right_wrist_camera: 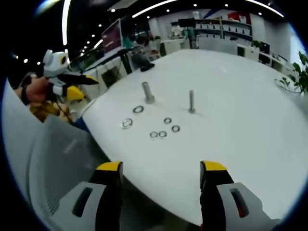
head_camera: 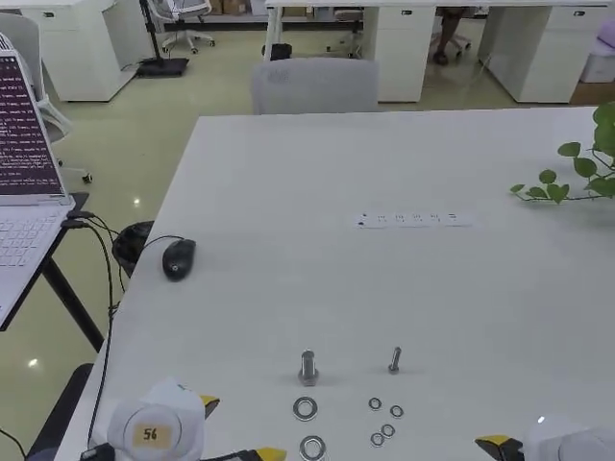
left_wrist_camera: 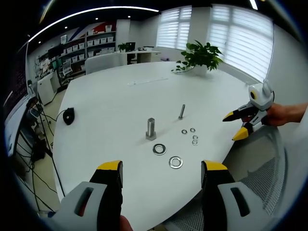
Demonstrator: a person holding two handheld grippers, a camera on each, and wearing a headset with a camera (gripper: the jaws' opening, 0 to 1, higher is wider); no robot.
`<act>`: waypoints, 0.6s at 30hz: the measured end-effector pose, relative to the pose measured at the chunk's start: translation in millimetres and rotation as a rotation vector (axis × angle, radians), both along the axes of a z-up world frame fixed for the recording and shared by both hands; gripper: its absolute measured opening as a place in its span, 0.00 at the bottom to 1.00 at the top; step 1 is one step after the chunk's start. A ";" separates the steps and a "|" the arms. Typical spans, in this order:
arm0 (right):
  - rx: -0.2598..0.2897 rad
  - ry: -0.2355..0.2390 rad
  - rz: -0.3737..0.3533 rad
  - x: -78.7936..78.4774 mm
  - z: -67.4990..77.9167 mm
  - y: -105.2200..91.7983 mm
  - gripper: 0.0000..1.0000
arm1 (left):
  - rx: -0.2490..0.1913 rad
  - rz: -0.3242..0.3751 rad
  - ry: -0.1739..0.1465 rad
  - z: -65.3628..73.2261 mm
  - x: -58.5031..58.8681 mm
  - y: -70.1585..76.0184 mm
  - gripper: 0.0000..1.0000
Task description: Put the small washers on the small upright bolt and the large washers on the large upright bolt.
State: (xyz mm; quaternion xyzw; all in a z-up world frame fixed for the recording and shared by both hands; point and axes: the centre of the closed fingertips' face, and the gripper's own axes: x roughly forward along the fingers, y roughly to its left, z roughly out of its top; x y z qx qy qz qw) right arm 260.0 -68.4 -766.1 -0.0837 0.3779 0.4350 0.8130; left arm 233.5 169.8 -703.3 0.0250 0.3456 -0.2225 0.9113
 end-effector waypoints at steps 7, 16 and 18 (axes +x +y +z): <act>-0.014 -0.012 0.012 1.9 0.3 -1.2 0.65 | 0.000 -0.007 -0.015 5.8 -1.2 -7.2 0.66; -0.065 -0.001 0.062 9.2 -6.8 -0.6 0.57 | -0.005 -0.014 -0.020 7.2 -3.8 -21.0 0.65; -0.077 0.001 0.083 13.1 -9.3 2.2 0.54 | -0.006 -0.015 -0.021 7.1 -3.9 -22.7 0.65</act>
